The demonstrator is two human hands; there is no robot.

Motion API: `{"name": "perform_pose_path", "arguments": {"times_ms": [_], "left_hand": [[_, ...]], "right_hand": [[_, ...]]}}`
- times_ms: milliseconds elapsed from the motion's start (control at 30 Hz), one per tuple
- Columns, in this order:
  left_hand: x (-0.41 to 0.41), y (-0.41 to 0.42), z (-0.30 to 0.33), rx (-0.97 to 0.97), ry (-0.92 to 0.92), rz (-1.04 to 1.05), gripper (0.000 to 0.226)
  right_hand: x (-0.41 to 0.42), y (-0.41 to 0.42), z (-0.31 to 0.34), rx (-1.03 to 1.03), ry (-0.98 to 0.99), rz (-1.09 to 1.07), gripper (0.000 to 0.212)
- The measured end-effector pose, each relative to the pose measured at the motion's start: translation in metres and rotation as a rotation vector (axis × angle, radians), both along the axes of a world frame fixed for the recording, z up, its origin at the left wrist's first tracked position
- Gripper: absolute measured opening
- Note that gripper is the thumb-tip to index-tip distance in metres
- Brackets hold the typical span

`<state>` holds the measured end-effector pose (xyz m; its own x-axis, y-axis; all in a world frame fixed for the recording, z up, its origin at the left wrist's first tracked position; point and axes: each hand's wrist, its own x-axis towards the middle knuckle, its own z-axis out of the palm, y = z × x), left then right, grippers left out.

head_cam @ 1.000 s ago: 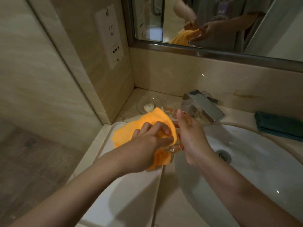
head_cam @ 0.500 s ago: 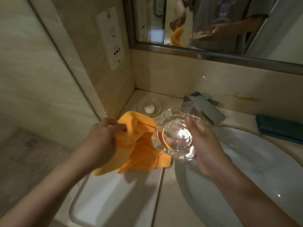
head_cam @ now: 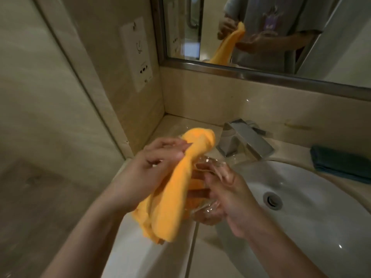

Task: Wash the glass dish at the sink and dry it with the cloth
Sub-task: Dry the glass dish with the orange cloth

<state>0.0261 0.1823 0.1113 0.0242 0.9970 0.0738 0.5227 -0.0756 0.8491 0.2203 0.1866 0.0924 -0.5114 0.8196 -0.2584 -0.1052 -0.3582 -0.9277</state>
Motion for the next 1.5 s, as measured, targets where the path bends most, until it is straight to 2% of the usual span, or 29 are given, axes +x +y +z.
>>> {"name": "perform_pose_path", "arguments": {"times_ms": [33,100,167,300,400,467,600,733,833,933,1000,1100,1233,1367,1500], "left_hand": [[0.008,-0.012,0.001,0.090,0.114,-0.109,0.025],[0.018,-0.016,-0.003,0.108,0.229,-0.183,0.043],[0.022,-0.018,-0.008,0.048,0.278,-0.225,0.047],[0.014,-0.008,-0.013,0.080,0.372,-0.279,0.056],[0.013,-0.009,-0.014,0.077,0.416,-0.306,0.065],[0.017,-0.011,-0.015,0.116,0.430,-0.250,0.063],[0.030,-0.018,-0.022,0.194,0.303,-0.087,0.037],[0.027,-0.019,-0.022,0.129,0.201,0.008,0.026],[0.027,-0.018,-0.018,0.067,0.118,0.065,0.028],[0.029,-0.017,-0.015,-0.029,-0.017,0.070,0.024],[0.028,-0.016,-0.010,-0.081,-0.031,0.039,0.027],[0.025,-0.013,-0.002,-0.149,0.006,-0.120,0.031],[0.016,-0.005,0.007,-0.301,0.076,-0.271,0.044],[0.014,-0.004,0.013,-0.352,0.009,-0.314,0.035],[0.010,-0.004,0.010,-0.362,-0.114,-0.265,0.030]], "right_hand": [[-0.001,0.000,-0.001,0.024,-0.030,0.001,0.025],[-0.003,0.001,-0.004,0.055,-0.081,0.018,0.021],[-0.003,0.003,-0.004,0.040,-0.120,0.063,0.017],[-0.001,0.012,0.003,0.127,-0.273,0.190,0.012],[-0.003,0.019,0.010,0.177,-0.368,0.303,0.018],[-0.002,0.022,0.015,0.200,-0.410,0.371,0.022],[-0.002,0.026,0.019,0.218,-0.442,0.441,0.022],[0.003,0.025,0.010,0.187,-0.433,0.398,0.014],[0.005,0.016,-0.002,0.073,-0.380,0.253,0.023],[0.004,0.009,-0.008,0.093,-0.379,0.190,0.021],[0.005,0.009,-0.009,0.144,-0.418,0.206,0.018],[0.007,0.012,-0.008,0.220,-0.477,0.265,0.012],[0.008,0.013,-0.002,0.364,-0.545,0.257,0.018],[0.010,0.017,0.000,0.534,-0.608,0.271,0.021],[0.011,0.016,0.001,0.433,-0.491,0.228,0.012]]}}
